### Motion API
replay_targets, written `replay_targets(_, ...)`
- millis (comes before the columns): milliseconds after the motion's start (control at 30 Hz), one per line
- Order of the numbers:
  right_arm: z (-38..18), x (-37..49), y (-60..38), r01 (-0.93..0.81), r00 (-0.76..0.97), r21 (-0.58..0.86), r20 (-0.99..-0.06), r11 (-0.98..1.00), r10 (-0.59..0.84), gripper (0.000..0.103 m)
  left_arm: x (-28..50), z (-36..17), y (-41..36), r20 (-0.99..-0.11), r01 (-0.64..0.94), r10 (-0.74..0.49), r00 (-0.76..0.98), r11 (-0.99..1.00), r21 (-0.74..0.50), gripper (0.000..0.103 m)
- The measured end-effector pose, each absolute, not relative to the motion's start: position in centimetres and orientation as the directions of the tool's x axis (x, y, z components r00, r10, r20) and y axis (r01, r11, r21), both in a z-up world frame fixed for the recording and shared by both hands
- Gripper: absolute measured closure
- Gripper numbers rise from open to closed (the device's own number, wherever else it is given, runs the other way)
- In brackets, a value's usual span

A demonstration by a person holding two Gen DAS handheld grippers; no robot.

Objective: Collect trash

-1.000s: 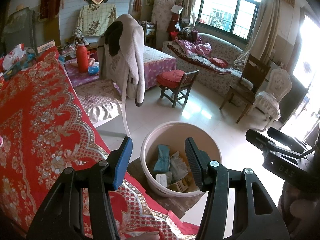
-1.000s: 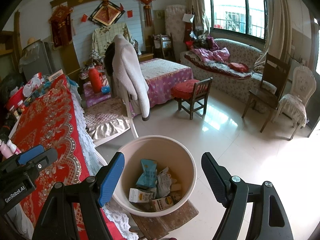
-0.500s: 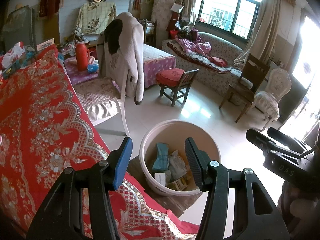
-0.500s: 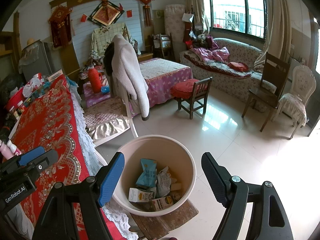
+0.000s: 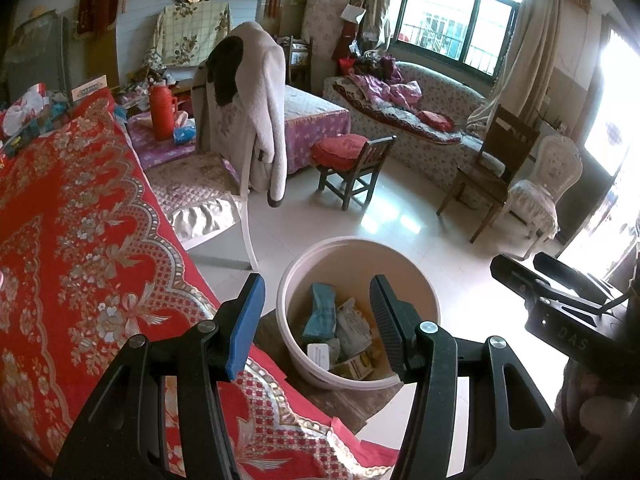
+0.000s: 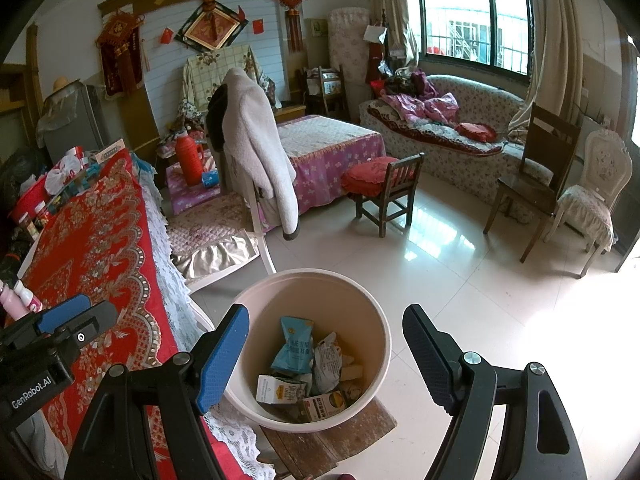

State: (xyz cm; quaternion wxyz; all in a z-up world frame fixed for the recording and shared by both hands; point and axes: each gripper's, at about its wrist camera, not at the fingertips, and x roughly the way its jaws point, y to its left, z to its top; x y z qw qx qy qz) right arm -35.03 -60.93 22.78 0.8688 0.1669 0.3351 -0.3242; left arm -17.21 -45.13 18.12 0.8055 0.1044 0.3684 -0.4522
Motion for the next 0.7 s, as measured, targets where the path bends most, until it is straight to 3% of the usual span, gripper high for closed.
replay_targets(700, 21.91, -34.5, -60.89, 0.676, 0.544, 0.065, -0.716, 0.734, -0.438, 0.026, -17.41, 17.27, -46.05, -0.708, 0.81, -0.645, 0.286, 0.558, -0.18, 0.05)
